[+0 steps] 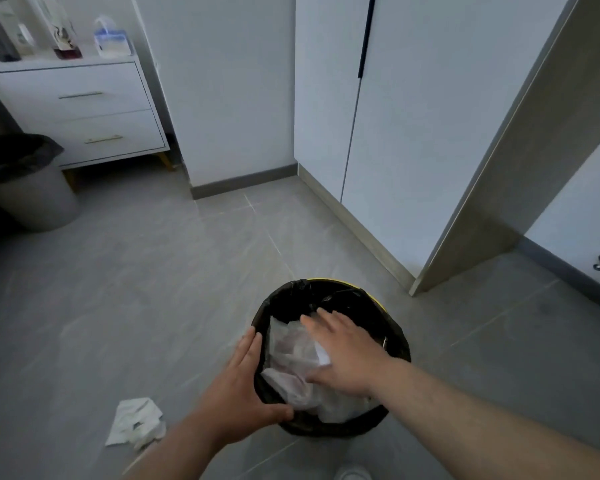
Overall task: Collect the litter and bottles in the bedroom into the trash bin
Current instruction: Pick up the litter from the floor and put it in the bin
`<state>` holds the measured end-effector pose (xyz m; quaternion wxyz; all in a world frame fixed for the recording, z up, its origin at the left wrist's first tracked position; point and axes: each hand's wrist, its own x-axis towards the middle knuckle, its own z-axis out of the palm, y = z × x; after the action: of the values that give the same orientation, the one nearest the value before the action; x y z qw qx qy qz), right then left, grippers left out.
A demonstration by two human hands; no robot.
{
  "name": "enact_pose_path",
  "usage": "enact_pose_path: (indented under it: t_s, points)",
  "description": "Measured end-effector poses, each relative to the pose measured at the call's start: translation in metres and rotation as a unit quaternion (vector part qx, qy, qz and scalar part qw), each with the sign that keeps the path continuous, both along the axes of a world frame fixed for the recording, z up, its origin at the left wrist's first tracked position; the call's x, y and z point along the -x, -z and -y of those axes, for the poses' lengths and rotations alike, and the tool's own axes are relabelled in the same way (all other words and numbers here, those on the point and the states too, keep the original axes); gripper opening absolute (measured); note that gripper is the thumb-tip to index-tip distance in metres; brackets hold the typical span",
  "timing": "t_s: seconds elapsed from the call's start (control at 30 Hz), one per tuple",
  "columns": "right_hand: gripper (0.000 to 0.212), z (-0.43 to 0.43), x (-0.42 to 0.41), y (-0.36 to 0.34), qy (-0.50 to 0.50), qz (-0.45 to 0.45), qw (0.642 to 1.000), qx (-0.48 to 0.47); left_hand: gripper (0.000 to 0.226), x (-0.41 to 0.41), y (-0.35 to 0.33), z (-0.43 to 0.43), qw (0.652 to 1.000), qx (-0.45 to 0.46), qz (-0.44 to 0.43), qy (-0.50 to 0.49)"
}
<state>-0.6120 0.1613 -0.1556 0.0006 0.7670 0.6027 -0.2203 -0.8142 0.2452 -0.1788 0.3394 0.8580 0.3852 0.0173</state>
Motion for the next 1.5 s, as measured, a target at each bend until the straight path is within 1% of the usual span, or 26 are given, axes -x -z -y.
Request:
enact_pose_path:
  t_s: [0.07, 0.1, 0.2, 0.27, 0.43, 0.5, 0.63, 0.67, 0.73, 0.8, 0.87, 0.93, 1.0, 1.03, 1.07, 1.13, 1.17, 1.2, 1.27, 1.33, 1.4, 1.5]
  points:
    - [0.086, -0.010, 0.012, 0.015, -0.068, 0.032, 0.997, 0.015, 0.132, 0.000, 0.003, -0.001, 1.000, 0.006, 0.018, 0.000]
    - [0.083, -0.015, 0.016, 0.023, -0.078, 0.037, 0.995, 0.040, 0.132, 0.000, 0.005, -0.002, 1.000, 0.004, 0.027, 0.000]
    - [0.081, -0.022, 0.024, 0.048, -0.061, 0.033, 0.989, 0.128, 0.134, 0.003, 0.011, -0.004, 0.999, 0.006, 0.037, 0.007]
    - [0.078, -0.023, 0.027, 0.065, -0.059, 0.046, 0.981, 0.176, 0.134, 0.004, 0.015, -0.005, 0.999, 0.010, 0.040, 0.011]
    - [0.079, -0.032, 0.030, 0.088, -0.062, 0.078, 0.967, 0.236, 0.131, 0.006, 0.019, -0.007, 0.999, 0.017, 0.049, 0.008]
    - [0.079, -0.038, 0.033, 0.081, -0.069, 0.093, 0.967, 0.227, 0.131, 0.006, 0.018, -0.007, 0.999, 0.019, 0.046, 0.010]
    - [0.077, -0.046, 0.038, 0.036, -0.079, 0.107, 0.983, 0.128, 0.127, 0.010, 0.005, -0.008, 0.999, 0.010, 0.025, 0.042]
    - [0.077, -0.048, 0.039, 0.021, -0.080, 0.114, 0.983, 0.117, 0.126, 0.012, -0.002, -0.010, 0.998, 0.009, 0.023, 0.050]
    - [0.074, -0.053, 0.042, -0.009, -0.075, 0.126, 0.982, 0.123, 0.126, 0.022, -0.017, -0.016, 0.998, 0.009, 0.028, 0.050]
    - [0.061, -0.060, 0.049, -0.036, -0.049, 0.102, 0.988, 0.102, 0.132, 0.040, -0.033, -0.022, 0.999, -0.003, 0.034, 0.019]
    - [0.051, -0.067, 0.063, -0.058, -0.025, 0.038, 0.998, 0.052, 0.130, 0.067, -0.045, -0.027, 0.999, -0.011, 0.035, -0.024]
    - [0.050, -0.073, 0.085, -0.072, -0.035, -0.009, 0.999, 0.022, 0.132, 0.100, -0.052, -0.031, 0.996, -0.022, 0.036, -0.076]
    - [0.051, -0.080, 0.109, -0.076, -0.073, -0.013, 0.997, 0.007, 0.140, 0.134, -0.053, -0.032, 0.994, -0.029, 0.023, -0.106]
    - [0.050, -0.083, 0.121, -0.074, -0.091, -0.014, 0.996, 0.003, 0.135, 0.152, -0.051, -0.032, 0.992, -0.027, 0.013, -0.119]
    - [0.049, -0.086, 0.131, -0.068, -0.105, -0.018, 0.994, 0.005, 0.120, 0.168, -0.049, -0.033, 0.991, -0.021, 0.003, -0.129]
    - [0.048, -0.090, 0.150, -0.050, -0.129, -0.025, 0.991, 0.018, 0.072, 0.203, -0.033, -0.037, 0.988, -0.020, -0.032, -0.150]
    - [0.047, -0.093, 0.158, -0.040, -0.142, -0.025, 0.989, 0.028, 0.058, 0.219, -0.021, -0.042, 0.985, -0.025, -0.050, -0.164]
    - [0.045, -0.096, 0.166, -0.029, -0.153, -0.024, 0.987, 0.038, 0.052, 0.233, -0.007, -0.045, 0.982, -0.027, -0.071, -0.176]
    - [0.044, -0.103, 0.178, -0.006, -0.168, -0.022, 0.983, 0.064, 0.049, 0.253, 0.021, -0.048, 0.975, -0.011, -0.118, -0.188]
    - [0.045, -0.111, 0.187, 0.019, -0.170, -0.028, 0.981, 0.091, 0.051, 0.262, 0.053, -0.048, 0.973, 0.005, -0.146, -0.179]
    - [0.047, -0.118, 0.193, 0.048, -0.151, -0.036, 0.981, 0.118, 0.059, 0.262, 0.083, -0.049, 0.975, 0.014, -0.163, -0.151]
    - [0.050, -0.120, 0.199, 0.090, -0.138, -0.036, 0.977, 0.156, 0.077, 0.251, 0.119, -0.065, 0.979, 0.022, -0.171, -0.105]
